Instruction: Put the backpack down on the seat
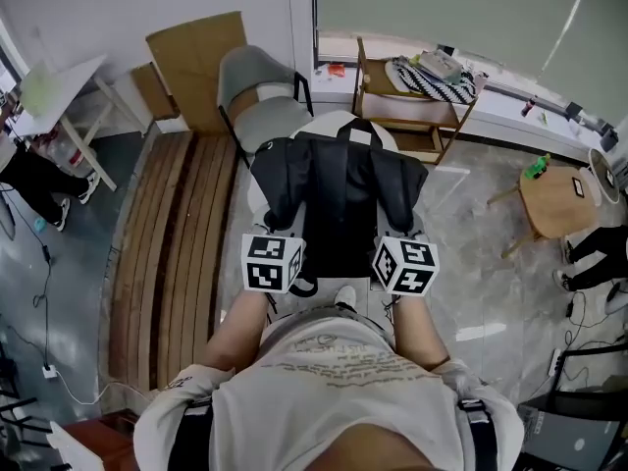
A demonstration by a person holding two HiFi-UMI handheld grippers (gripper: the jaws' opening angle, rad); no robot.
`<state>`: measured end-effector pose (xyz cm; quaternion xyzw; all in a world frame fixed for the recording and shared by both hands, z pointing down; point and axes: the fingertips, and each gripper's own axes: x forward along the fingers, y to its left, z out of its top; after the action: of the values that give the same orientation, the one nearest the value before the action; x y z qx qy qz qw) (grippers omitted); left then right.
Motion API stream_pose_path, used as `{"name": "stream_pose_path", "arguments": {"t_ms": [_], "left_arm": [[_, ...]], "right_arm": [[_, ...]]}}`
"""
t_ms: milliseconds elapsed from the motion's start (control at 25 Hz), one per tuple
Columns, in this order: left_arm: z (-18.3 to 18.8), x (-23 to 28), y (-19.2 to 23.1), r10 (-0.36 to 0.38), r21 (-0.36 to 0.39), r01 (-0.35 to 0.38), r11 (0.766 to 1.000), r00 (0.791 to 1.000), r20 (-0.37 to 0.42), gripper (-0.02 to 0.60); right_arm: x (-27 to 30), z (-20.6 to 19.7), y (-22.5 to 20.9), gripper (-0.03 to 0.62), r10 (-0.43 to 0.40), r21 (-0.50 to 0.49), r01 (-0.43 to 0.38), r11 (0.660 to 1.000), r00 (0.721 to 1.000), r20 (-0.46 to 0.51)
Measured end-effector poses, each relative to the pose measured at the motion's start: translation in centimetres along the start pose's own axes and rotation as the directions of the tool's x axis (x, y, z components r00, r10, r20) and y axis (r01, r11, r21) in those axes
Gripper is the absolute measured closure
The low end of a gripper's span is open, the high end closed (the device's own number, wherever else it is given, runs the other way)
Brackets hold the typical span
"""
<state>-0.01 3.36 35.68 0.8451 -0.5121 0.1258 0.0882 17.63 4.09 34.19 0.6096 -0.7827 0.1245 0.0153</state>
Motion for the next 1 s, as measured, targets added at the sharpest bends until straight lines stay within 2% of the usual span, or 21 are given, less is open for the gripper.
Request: {"name": "stream_pose_path", "arguments": {"t_ms": [440, 640, 1000], "left_arm": [[2.2, 9.6, -1.0, 0.002, 0.000, -0.002, 1.000, 0.998, -0.063, 0.495], [1.8, 13.7, -1.5, 0.024, -0.015, -0.025, 1.000, 0.995, -0.100, 0.494], [0.2, 17.1, 0.6, 0.096, -0.061, -0.107, 0.992, 0.982, -0.162, 0.494]], "right_arm": [[7.2, 1.3, -7.4, 0.537, 0.031, 0.035, -0.030, 0.999, 0.999, -0.045], [10.3, 1.0, -10.7, 0.537, 0.059, 0.044, -0.056, 0.997, 0.995, -0.076], [15.9, -0.6, -11.7, 0.537, 0.156, 0.056, -0.150, 0.987, 0.976, -0.149]]}}
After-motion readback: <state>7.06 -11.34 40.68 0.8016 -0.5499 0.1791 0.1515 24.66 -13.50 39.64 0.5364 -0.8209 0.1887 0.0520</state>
